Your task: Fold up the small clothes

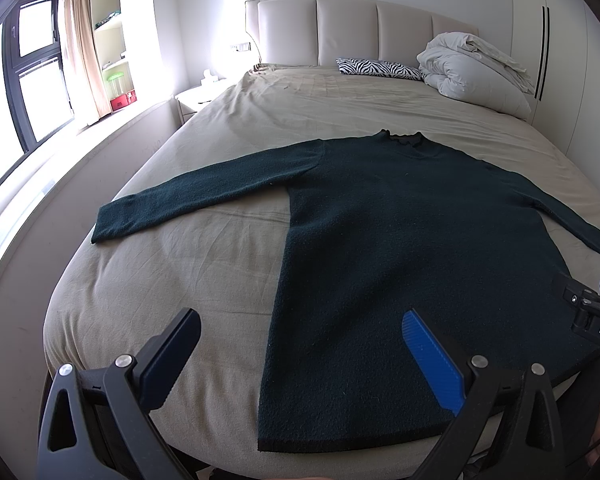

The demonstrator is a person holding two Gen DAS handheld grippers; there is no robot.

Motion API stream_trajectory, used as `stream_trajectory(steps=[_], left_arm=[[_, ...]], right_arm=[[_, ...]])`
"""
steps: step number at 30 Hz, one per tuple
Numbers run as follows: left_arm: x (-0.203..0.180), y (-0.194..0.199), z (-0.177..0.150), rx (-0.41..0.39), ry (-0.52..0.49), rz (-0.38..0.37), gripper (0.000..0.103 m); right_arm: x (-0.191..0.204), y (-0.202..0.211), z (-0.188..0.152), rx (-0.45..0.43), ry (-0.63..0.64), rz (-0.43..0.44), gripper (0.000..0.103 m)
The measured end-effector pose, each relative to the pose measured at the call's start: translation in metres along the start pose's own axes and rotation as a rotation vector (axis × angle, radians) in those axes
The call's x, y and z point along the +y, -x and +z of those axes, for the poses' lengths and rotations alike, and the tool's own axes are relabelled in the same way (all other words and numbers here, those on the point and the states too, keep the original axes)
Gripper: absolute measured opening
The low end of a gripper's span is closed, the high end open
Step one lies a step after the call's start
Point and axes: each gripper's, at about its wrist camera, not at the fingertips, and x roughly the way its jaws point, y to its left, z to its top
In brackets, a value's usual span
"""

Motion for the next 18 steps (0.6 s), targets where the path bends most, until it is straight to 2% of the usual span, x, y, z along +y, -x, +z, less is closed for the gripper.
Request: stream_trajectory(steps=[18], left_arm=[[-0.0002,-0.0001,0.0002,0.001,0.0,-0.001,0.103]], right_arm=[[0.0023,-0.0054,-0.0017,0.003,-0.001,0.0,0.103]])
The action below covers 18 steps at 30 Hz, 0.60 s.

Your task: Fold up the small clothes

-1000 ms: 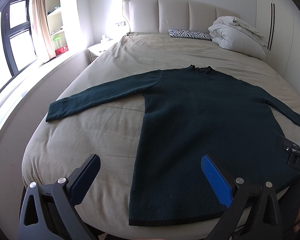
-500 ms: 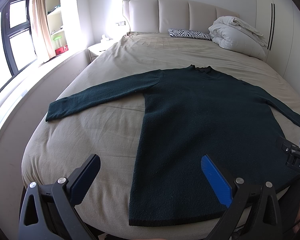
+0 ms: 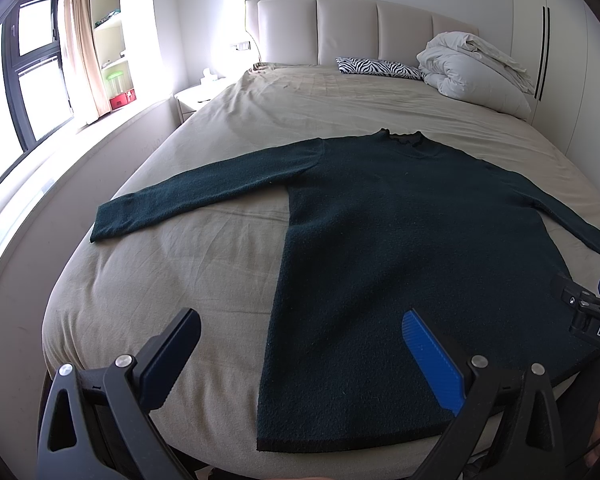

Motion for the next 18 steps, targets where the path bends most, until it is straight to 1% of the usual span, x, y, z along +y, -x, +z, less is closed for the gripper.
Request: stream_trajectory(steps=[18], left_arm=[[0.0001,-0.0003,0.0003,0.001,0.001,0.0,0.103]], right_arm=[[0.0002,-0.002,-0.0011,0.004,-0.001,0.0,0.103]])
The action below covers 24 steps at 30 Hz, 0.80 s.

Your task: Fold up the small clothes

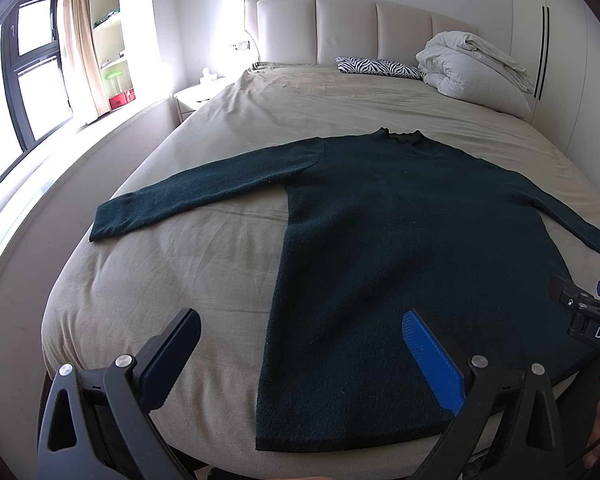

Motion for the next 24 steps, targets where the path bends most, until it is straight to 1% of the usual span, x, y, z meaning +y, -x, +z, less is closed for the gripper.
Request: stream_trajectory(steps=[1,4,9,16,24], left_arm=[[0.0,0.0,0.0,0.0,0.0,0.0,0.103],[0.0,0.0,0.0,0.001,0.0,-0.001,0.103],[0.0,0.0,0.0,0.001,0.0,0.0,0.103],[-0.008,-0.006,-0.011,0.009,-0.003,0.002,0.103],[-0.008,-0.005,-0.011,0.011,0.0,-0.001,0.103]], right_arm=[[0.005,-0.004,-0.006,0.001,0.0,0.001,0.103],[0.006,-0.004,-0.008,0.001,0.0,0.001,0.103],[0.006,-0.004,-0.005,0.004,-0.001,0.001,0.103],[0.004,-0.005,-0.005,0.011,-0.004,0.003,0.103],[0.004,-0.008,-0.003,0.021,-0.001,0.004,0.103]])
